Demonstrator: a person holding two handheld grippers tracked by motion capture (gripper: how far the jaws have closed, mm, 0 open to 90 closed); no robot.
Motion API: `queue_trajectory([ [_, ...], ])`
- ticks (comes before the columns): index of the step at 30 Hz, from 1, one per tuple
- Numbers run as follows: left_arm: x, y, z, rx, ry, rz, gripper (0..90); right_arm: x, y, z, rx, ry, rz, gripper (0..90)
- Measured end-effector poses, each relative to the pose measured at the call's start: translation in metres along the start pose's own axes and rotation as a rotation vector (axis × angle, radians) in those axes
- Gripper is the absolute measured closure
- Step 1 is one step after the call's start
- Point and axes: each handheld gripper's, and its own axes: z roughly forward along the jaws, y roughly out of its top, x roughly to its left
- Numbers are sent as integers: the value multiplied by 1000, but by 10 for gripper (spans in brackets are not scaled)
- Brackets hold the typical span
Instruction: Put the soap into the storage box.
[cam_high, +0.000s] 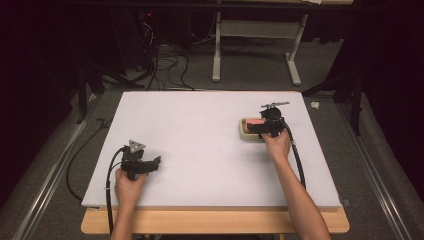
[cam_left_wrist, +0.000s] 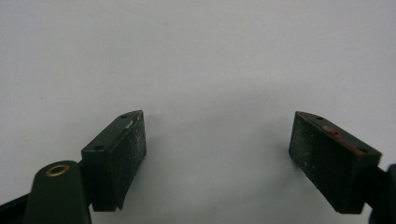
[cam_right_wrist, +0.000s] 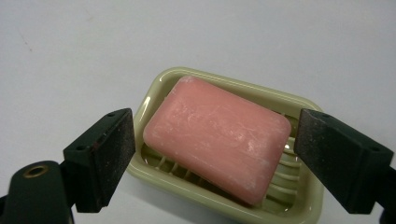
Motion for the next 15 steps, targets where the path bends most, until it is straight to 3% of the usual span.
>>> queue_trajectory([
  [6, 0, 0, 0, 0, 0, 0, 195, 3, 1, -11, -32, 6, -25, 144],
  [8, 0, 0, 0, 1, 0, 0, 195, 4, 0, -18, -68, 1, -54, 157],
  [15, 0, 0, 0, -1, 0, 0, 195, -1, -7, -33, -107, -3, -53, 161],
])
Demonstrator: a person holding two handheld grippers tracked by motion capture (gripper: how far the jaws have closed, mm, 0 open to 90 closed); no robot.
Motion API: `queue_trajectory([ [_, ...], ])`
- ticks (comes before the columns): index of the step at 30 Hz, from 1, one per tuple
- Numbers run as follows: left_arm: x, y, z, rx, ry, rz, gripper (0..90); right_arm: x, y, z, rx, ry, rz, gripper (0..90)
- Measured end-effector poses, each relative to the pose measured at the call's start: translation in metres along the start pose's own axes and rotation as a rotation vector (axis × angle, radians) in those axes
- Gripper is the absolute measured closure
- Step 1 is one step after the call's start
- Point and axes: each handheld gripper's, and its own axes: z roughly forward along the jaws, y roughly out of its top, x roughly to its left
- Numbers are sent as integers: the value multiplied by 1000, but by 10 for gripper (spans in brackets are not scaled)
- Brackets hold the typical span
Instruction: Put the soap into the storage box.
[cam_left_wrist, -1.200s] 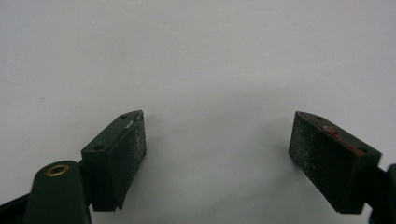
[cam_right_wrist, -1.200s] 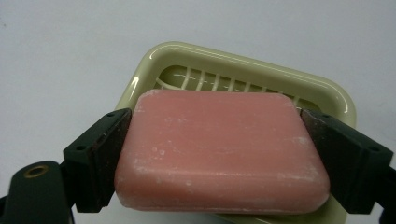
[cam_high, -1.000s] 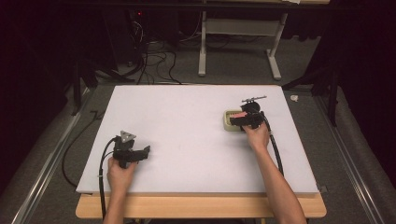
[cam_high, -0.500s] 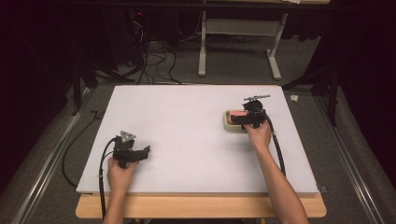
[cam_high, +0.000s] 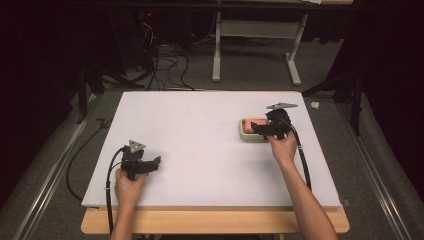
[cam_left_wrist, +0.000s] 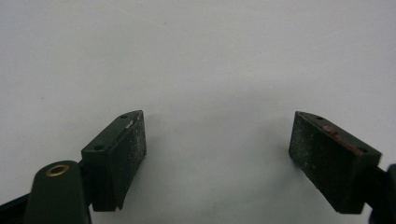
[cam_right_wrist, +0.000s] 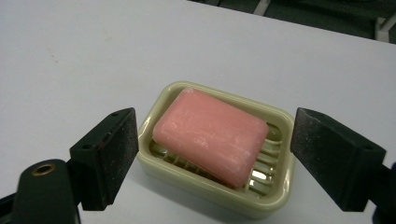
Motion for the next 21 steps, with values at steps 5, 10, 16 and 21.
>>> queue_trajectory([
  [5, 0, 0, 0, 0, 1, 0, 195, -4, -3, -10, -6, 6, -6, 161],
  [10, 0, 0, 0, 2, 0, 1, 195, -3, -4, -20, -27, 10, -12, 162],
  [16, 0, 0, 0, 1, 1, 0, 195, -5, -11, -27, -38, 12, -10, 164],
  [21, 0, 0, 0, 1, 1, 1, 195, -5, -14, -35, -50, 16, -13, 165],
])
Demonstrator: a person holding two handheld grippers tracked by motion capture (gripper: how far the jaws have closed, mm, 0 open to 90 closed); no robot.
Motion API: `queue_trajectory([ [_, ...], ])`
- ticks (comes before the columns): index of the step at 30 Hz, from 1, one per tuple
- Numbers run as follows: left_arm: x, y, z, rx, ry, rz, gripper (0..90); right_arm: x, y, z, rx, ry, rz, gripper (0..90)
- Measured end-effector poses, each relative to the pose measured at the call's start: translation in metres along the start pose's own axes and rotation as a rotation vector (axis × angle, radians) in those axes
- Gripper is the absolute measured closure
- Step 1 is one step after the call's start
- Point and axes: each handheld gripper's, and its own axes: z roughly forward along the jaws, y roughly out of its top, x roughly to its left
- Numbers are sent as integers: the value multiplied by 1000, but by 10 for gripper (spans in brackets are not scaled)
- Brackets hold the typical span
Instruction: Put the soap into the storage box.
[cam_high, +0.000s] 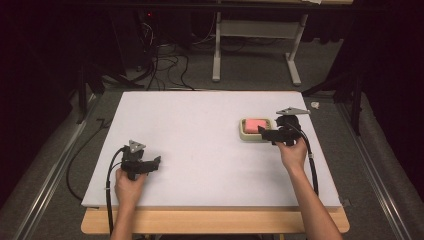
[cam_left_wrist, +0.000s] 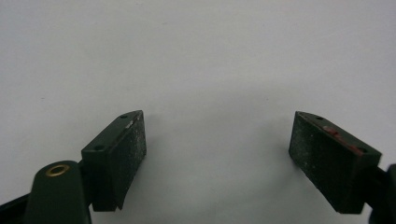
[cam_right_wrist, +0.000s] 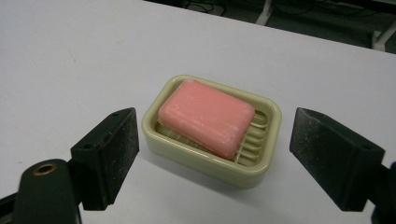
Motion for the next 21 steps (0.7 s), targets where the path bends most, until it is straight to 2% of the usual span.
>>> queue_trajectory([
  [21, 0, 0, 0, -1, 0, 0, 195, 1, -9, -20, -18, 16, 1, 166],
])
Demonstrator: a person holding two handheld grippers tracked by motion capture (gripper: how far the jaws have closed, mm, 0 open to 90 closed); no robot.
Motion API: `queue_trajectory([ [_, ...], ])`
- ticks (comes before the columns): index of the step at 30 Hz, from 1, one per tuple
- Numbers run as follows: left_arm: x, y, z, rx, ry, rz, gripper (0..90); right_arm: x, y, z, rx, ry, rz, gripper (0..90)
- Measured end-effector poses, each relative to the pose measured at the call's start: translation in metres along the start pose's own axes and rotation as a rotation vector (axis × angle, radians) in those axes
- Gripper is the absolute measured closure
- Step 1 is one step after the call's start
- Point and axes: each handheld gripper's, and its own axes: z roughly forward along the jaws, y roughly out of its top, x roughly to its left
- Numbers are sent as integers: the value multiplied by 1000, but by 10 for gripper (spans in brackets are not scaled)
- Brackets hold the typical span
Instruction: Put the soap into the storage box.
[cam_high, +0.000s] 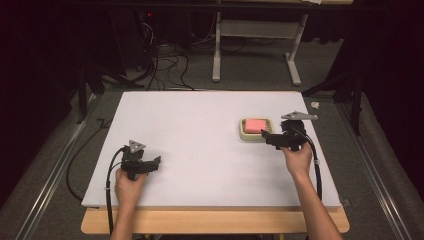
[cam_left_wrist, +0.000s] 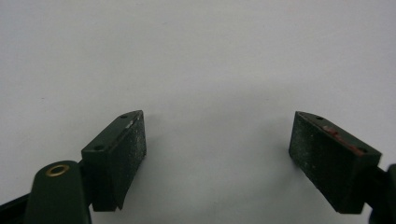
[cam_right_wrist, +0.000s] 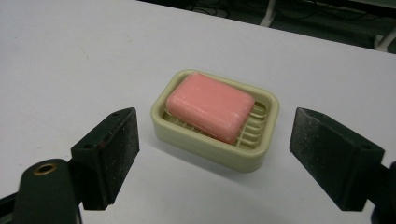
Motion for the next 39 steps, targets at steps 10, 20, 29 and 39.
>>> queue_trajectory([
  [10, 0, 0, 0, 0, 0, 0, 195, -1, -7, -9, -23, 0, 6, 167],
  [20, 0, 0, 0, 0, 0, 0, 195, -5, -17, -16, -28, 1, 24, 168],
  [29, 0, 0, 0, 0, 0, 0, 195, -10, -23, -22, -37, 7, 47, 168],
  [39, 0, 0, 0, 2, -1, 1, 195, -15, -32, -26, -43, 7, 68, 169],
])
